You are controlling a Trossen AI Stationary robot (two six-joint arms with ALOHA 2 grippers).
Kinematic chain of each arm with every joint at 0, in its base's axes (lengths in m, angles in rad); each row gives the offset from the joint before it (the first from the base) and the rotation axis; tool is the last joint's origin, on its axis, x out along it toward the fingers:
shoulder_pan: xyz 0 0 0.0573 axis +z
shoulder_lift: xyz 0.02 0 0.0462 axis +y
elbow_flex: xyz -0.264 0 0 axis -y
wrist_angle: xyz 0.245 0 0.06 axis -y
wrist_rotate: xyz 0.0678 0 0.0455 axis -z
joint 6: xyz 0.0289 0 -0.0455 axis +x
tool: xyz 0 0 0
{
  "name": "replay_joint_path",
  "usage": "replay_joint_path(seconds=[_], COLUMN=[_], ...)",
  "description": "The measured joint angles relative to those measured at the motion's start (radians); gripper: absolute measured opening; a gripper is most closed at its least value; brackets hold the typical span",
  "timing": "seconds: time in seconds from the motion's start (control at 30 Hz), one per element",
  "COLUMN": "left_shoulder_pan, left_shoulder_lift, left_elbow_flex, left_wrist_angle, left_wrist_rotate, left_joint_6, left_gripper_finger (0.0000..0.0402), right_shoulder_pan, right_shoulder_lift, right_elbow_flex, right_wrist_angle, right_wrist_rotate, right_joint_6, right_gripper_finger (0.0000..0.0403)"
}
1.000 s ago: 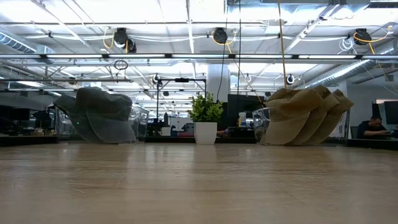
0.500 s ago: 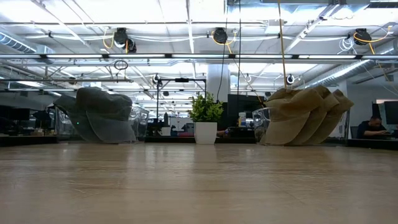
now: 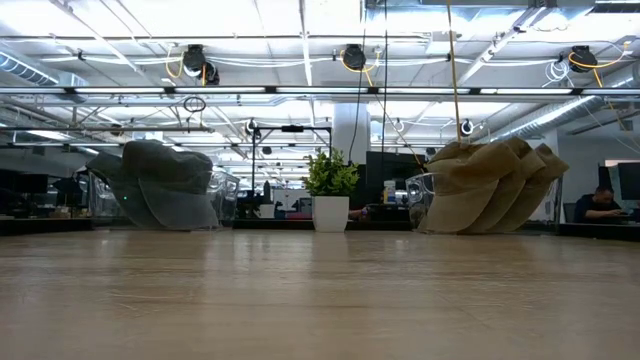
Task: Pick & Place hat
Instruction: Put the blue cap into the left transparent bin
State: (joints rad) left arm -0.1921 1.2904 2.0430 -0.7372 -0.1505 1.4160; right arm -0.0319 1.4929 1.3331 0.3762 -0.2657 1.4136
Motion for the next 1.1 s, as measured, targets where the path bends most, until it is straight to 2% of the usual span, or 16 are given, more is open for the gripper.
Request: replay_joint_path(seconds=[0.27,0.47,0.53,0.63,0.77,0.87,0.97,1.1], left_shoulder_pan=[0.000,0.000,-0.006,-0.008,-0.008,-0.008,-0.011,-0.017], left_shoulder_lift=[0.029,0.045,0.046,0.045,0.045,0.045,0.049,0.058], left_elbow_flex=[0.000,0.000,-0.001,-0.001,-0.001,-0.001,-0.001,-0.001], left_wrist_angle=[0.012,0.063,0.089,0.130,0.145,0.134,0.123,0.119], left_wrist_rotate=[-0.010,-0.030,-0.034,-0.034,-0.037,-0.042,-0.042,-0.043], left_joint_6=[-0.015,-0.014,-0.020,-0.027,-0.031,-0.048,-0.068,-0.068], left_gripper_finger=[0.0000,0.0000,0.0000,0.0000,0.0000,0.0000,0.0000,0.0000], right_shoulder_pan=[-0.002,-0.008,-0.008,-0.008,-0.008,-0.008,-0.008,-0.008], right_shoulder_lift=[0.000,0.000,-0.001,-0.002,0.001,0.014,0.031,0.053], right_elbow_flex=[0.000,-0.001,0.000,0.001,0.000,0.001,-0.001,0.001], right_wrist_angle=[0.183,0.177,0.191,0.112,0.074,0.137,0.249,0.359], right_wrist_rotate=[0.000,0.000,-0.002,-0.020,-0.017,-0.004,-0.047,-0.050], right_joint_6=[0.057,0.057,-0.002,-0.108,-0.143,-0.143,-0.119,-0.081], right_gripper_finger=[0.0222,0.0222,0.0222,0.0222,0.0222,0.0222,0.0221,0.0221])
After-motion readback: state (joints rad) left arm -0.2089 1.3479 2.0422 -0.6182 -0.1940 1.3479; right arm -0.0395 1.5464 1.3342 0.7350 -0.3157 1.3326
